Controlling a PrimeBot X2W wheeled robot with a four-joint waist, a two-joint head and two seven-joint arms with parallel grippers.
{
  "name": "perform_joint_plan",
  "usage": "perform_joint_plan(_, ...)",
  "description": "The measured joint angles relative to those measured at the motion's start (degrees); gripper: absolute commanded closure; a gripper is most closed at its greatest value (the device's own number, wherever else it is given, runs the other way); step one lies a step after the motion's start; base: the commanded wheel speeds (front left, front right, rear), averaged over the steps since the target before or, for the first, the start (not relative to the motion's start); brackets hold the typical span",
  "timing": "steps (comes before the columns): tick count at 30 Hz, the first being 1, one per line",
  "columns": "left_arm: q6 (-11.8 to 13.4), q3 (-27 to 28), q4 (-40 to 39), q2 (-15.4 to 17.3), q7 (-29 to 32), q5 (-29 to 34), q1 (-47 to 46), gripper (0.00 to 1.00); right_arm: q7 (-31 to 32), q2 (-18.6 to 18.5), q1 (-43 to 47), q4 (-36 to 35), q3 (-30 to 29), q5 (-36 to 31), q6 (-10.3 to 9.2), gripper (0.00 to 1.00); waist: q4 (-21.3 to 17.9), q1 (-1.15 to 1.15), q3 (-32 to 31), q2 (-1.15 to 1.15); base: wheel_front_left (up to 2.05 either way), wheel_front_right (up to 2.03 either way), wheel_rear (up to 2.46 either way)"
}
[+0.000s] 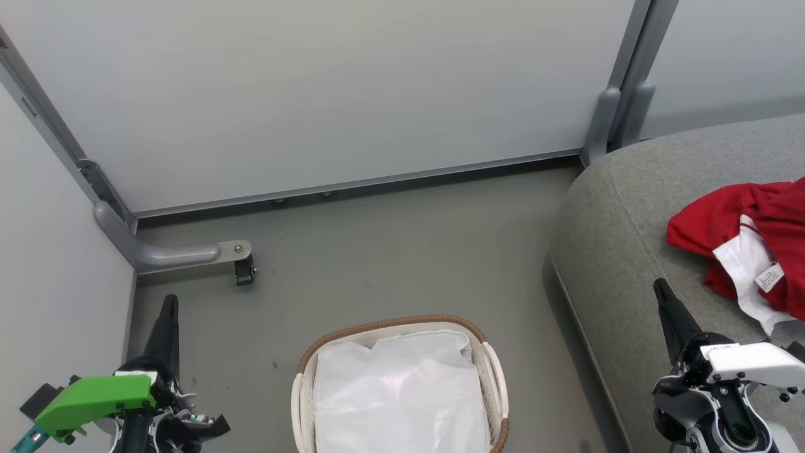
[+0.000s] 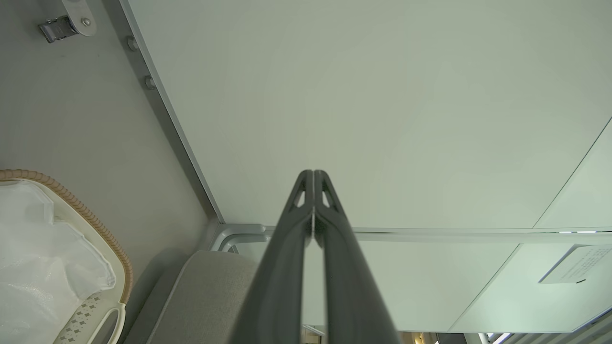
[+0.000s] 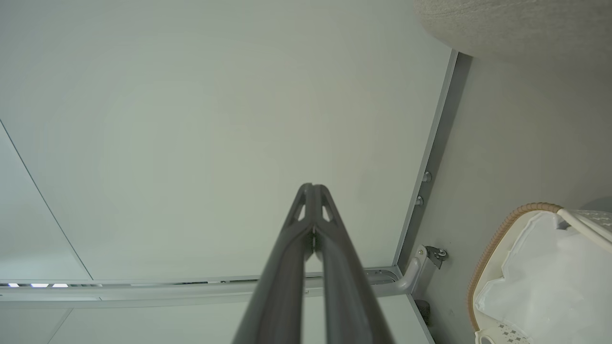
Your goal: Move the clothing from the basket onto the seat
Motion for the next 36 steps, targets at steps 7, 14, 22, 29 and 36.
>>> perform_joint_plan(7, 0.0, 0.0, 0.0, 0.0, 0.0, 0.0, -0.1, 1.0, 0.0, 0.0, 0.0, 0.0, 0.0, 0.0, 0.0, 1.0, 0.0, 0.0, 0.0, 0.0, 0.0, 0.0, 0.0)
perform_joint_plan(14, 0.0, 0.0, 0.0, 0.0, 0.0, 0.0, -0.1, 1.0, 0.0, 0.0, 0.0, 0.0, 0.0, 0.0, 0.0, 1.0, 0.0, 0.0, 0.0, 0.0, 0.0, 0.0, 0.0)
perform_joint_plan(22, 0.0, 0.0, 0.0, 0.0, 0.0, 0.0, -0.1, 1.0, 0.0, 0.0, 0.0, 0.0, 0.0, 0.0, 0.0, 1.0, 0.0, 0.0, 0.0, 0.0, 0.0, 0.0, 0.0)
perform_joint_plan(29, 0.0, 0.0, 0.0, 0.0, 0.0, 0.0, -0.1, 1.0, 0.0, 0.0, 0.0, 0.0, 0.0, 0.0, 0.0, 1.0, 0.0, 0.0, 0.0, 0.0, 0.0, 0.0, 0.0)
perform_joint_plan(36, 0.0, 0.0, 0.0, 0.0, 0.0, 0.0, -0.1, 1.0, 0.0, 0.0, 0.0, 0.0, 0.0, 0.0, 0.0, 1.0, 0.0, 0.0, 0.0, 0.0, 0.0, 0.0, 0.0)
